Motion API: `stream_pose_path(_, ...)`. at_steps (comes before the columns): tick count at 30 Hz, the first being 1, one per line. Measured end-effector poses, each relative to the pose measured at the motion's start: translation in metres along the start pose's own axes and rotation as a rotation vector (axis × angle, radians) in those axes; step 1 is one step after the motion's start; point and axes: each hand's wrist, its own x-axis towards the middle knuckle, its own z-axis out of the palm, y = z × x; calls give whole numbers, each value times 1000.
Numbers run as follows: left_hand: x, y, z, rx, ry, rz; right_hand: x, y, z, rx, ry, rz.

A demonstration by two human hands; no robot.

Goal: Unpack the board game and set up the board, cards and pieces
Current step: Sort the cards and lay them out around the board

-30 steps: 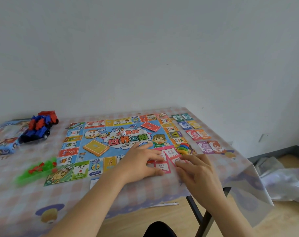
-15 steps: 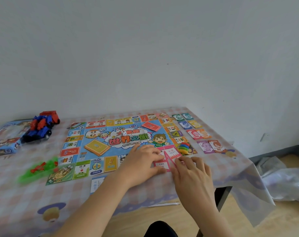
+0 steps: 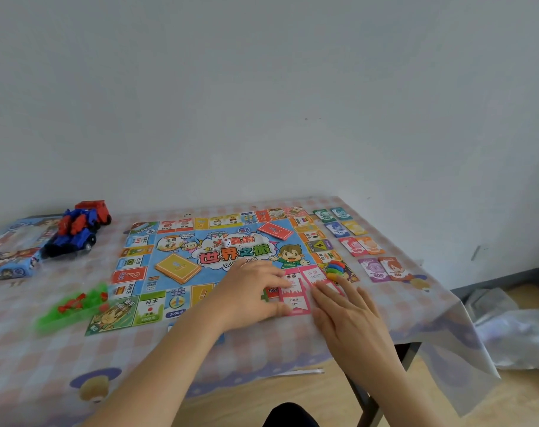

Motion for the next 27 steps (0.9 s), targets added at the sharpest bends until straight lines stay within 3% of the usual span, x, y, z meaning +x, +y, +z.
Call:
stream_pose_path(15, 4, 15, 13, 62, 92, -59, 5, -27, -1, 94, 85, 65)
stream_pose_path(18, 2, 8, 8, -19, 244, -72, 5, -25, -1, 113, 263, 87)
stream_pose_path(22, -4, -20, -11, -196, 527, -224, 9, -31, -3, 96, 342, 89)
stream_pose_path(27, -11, -28, -17, -188, 577, -241, 21, -45, -3, 115, 129, 107)
